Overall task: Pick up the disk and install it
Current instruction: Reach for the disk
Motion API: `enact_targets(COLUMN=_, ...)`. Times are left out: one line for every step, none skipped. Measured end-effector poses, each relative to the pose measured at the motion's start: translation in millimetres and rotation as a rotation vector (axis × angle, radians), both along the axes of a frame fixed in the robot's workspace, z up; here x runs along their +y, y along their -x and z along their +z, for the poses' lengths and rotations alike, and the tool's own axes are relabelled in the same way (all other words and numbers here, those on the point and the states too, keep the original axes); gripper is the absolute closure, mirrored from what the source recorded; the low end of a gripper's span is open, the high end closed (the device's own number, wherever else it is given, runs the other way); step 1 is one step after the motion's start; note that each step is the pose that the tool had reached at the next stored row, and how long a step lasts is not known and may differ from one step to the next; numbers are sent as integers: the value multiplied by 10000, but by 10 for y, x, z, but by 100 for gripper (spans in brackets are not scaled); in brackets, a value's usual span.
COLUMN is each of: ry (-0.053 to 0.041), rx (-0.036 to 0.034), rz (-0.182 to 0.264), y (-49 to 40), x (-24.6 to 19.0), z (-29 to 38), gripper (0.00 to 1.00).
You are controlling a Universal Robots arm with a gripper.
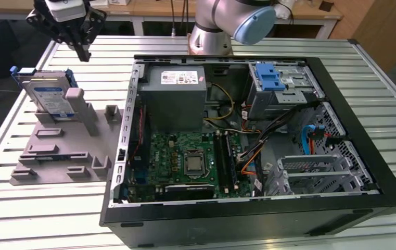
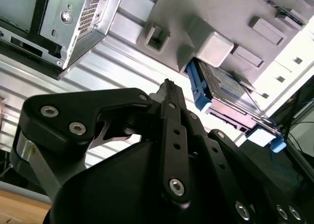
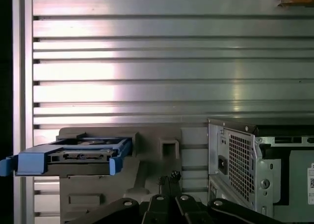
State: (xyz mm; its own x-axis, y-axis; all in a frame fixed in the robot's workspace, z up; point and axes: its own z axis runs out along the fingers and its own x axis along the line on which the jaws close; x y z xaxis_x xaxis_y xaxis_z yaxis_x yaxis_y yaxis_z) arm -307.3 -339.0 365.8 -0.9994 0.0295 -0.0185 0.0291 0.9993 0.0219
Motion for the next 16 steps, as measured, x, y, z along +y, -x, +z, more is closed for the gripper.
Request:
enact_targets(ry=0, rx=0, rz=-1, y=19, x=6, z=-2, gripper=89)
enact_targets(ry=0, rx=0, rz=-1, y=39, x=12, z=-4, gripper=89)
enact_targets(ry=0, rx=0, rz=1, y=58, x=16, z=-6, gripper=89)
enact_targets(ry=0, rx=-1, rz=0, y=77, x=22, z=-8, gripper=89)
enact_targets(ry=0, rx=0, rz=0, y=96, x=28, z=-10, gripper=89)
enact_targets(ry=0, rx=0, rz=1, y=114, x=37, z=-12, gripper=89)
enact_targets(ry=0, rx=0, rz=2, y=133, x=46, z=-15, gripper=89)
enact_targets(ry=0, rx=1, rz=3, y=154, x=55, z=-17, gripper=89)
enact_targets(ry=0, rx=1, rz=4, y=173, x=62, z=-20, gripper=89)
enact_targets(ry=0, rx=0, rz=4, y=192, x=67, z=-23, gripper=89)
enact_targets(ry=0, rx=1, rz=5, y=212, x=70, z=-26, gripper=89)
enact_targets(ry=1, rx=2, rz=6, y=233, x=72, z=-29, gripper=89)
enact_targets(ry=0, rx=1, rz=6, y=254, x=73, z=-34, gripper=89)
enact_targets(ry=1, rx=1, rz=7, y=273, x=73, z=-38, gripper=89)
enact_targets(ry=0, rx=1, rz=7, y=290, x=74, z=-42, gripper=89)
enact_targets(ry=0, rx=0, rz=8, y=300, x=74, z=-45, gripper=89)
